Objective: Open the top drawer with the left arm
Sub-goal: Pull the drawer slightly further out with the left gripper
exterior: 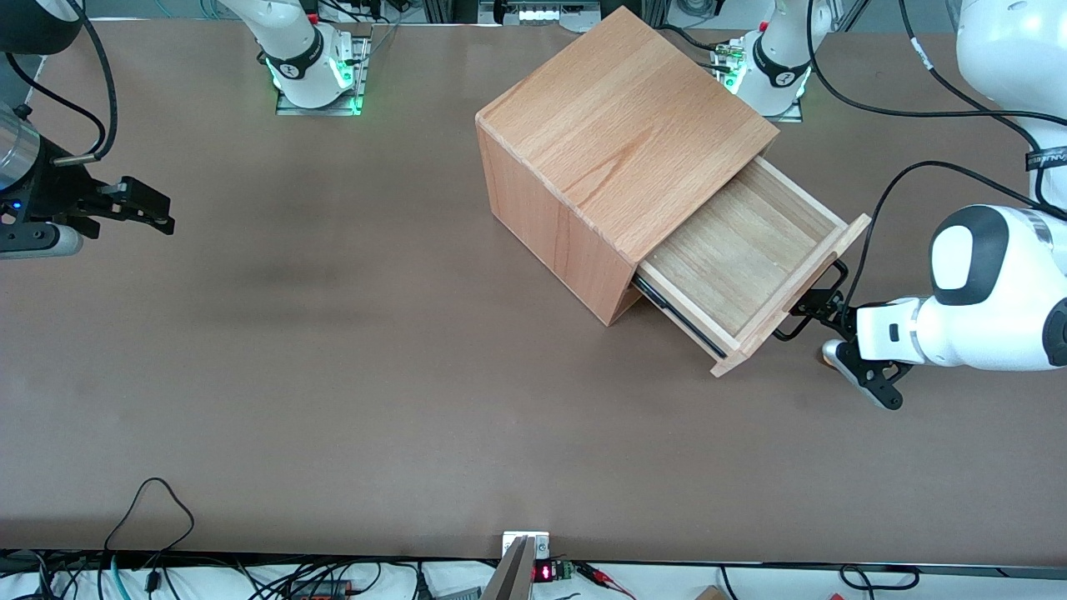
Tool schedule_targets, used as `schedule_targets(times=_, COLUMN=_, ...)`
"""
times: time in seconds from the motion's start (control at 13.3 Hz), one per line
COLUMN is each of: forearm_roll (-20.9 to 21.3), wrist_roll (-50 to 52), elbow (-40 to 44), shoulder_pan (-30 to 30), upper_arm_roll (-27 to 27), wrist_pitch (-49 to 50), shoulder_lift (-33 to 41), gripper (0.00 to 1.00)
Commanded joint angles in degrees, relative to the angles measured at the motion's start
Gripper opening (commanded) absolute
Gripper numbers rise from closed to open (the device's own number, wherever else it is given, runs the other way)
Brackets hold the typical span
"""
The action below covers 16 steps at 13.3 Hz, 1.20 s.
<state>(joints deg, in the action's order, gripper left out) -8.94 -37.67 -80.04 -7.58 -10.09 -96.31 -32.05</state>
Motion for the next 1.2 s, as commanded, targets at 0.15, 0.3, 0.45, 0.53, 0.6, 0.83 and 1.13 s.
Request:
schedule_targets(times=0.15, forearm_roll=-0.28, wrist_roll=2.25, elbow=2.69, shoulder_pan=-0.77, upper_arm_roll=0.51, wrist_pitch=4.37, shoulder_lift=0.59, gripper=1.0)
schedule_targets(times=0.3, forearm_roll=-0.28, wrist_roll=2.17, elbow=3.4, shoulder_pan=-0.77, upper_arm_roll=0.51, wrist_pitch=5.08, shoulder_lift=0.41, gripper=1.0)
schedule_targets(times=0.45, forearm_roll=-0.28, wrist_roll=2.16, elbow=3.4, shoulder_pan=-0.77, upper_arm_roll=0.51, wrist_pitch=5.25, shoulder_lift=0.41, gripper=1.0)
schedule_targets(times=0.53, forearm_roll=-0.28, wrist_roll=2.16, elbow=3.4, shoulder_pan=-0.77, upper_arm_roll=0.51, wrist_pitch=5.34, shoulder_lift=0.41, gripper=1.0)
schedule_targets(times=0.6, forearm_roll=-0.28, wrist_roll=2.16, elbow=3.49, shoulder_pan=-0.77, upper_arm_roll=0.43, wrist_pitch=5.43, shoulder_lift=0.5, gripper=1.0)
schedule_targets(times=0.83, forearm_roll=-0.28, wrist_roll=2.34, elbow=4.62, shoulder_pan=-0.77, upper_arm_roll=0.16, wrist_pitch=6.92, shoulder_lift=0.68, gripper=1.0)
schedule_targets(times=1.13, forearm_roll=-0.2, wrist_roll=2.78, elbow=7.79, shoulder_pan=-0.68, upper_arm_roll=0.16, wrist_pitch=10.18, shoulder_lift=1.03, gripper=1.0)
